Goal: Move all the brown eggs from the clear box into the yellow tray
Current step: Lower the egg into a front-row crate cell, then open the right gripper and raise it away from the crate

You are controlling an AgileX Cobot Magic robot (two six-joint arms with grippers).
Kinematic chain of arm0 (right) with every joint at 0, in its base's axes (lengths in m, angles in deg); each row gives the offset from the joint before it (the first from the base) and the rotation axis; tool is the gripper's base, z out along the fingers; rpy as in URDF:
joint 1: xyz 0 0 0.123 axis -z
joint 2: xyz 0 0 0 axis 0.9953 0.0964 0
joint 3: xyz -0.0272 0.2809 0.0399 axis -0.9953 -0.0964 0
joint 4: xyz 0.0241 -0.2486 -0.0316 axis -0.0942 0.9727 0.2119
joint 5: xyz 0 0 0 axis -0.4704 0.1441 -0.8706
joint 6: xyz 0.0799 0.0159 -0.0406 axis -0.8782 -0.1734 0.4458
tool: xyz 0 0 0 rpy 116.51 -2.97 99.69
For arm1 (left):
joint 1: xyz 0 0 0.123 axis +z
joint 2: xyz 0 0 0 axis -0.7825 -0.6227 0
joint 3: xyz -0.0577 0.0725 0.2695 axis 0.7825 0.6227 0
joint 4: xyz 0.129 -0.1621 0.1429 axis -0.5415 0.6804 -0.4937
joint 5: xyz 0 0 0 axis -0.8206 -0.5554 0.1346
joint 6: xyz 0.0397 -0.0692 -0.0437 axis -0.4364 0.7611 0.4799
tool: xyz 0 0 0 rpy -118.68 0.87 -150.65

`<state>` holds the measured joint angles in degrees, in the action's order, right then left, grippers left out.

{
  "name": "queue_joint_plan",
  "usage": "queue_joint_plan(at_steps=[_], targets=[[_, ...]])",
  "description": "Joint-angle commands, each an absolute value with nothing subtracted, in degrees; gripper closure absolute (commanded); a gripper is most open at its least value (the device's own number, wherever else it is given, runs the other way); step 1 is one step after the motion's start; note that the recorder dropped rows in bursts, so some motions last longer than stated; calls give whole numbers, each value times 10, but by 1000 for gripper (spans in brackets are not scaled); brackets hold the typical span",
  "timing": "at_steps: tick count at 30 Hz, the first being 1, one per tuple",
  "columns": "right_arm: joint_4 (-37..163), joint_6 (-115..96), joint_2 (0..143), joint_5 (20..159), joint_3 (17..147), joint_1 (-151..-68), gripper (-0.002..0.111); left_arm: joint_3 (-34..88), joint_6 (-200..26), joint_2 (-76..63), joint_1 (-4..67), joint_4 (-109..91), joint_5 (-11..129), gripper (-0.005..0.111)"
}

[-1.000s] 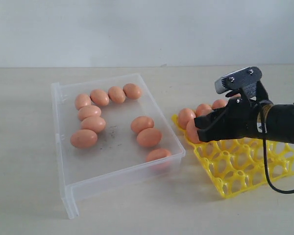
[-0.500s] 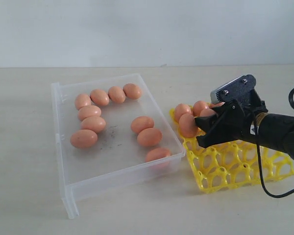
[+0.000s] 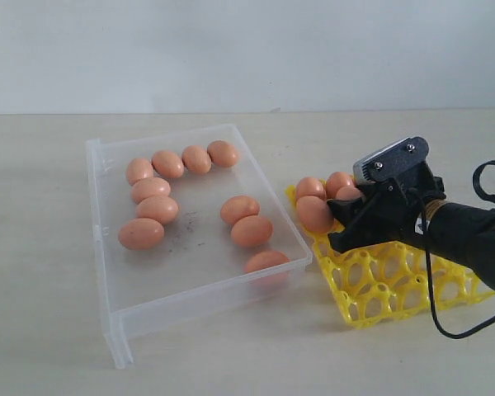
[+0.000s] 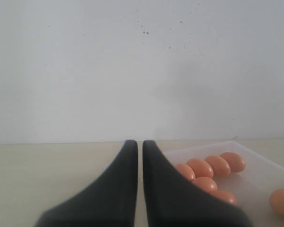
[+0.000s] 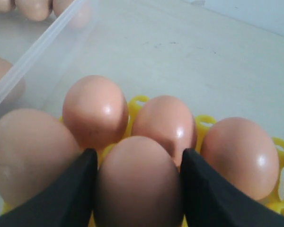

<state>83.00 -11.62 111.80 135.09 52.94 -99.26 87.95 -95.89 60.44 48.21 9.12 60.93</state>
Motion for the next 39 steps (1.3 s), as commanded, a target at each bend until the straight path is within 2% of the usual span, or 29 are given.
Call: queue_joint_plan(at_steps=[1,6,15,19,29,31,34,38,39], targets=[[829,-114,1123,1351,529,-993,108,878,-961,602,480,94,618,103],[814,-130,1123,1351,529,-993,104,878,-961,602,480,94,618,103],[777,-125,1122,1350,529,-993,58,878,-961,602,480,94,618,103],[769,-121,1112,1355,529,-993,53,878,-961,602,480,94,618,103],[752,-118,1033,1276,529,-993,53,878,-961,602,480,94,618,103],[756,-130,1015,1258,529,-997,56,878,-961,602,480,94,618,103],[767,-135,995,1239,529,-1014,73,878,-961,602,480,94,618,103],[872,-210,985,1245,529,-1057,109,878,-961,602,480,94,618,103],[887,-225,987,1247,531,-1069,108,878,-961,602,480,94,618,103]])
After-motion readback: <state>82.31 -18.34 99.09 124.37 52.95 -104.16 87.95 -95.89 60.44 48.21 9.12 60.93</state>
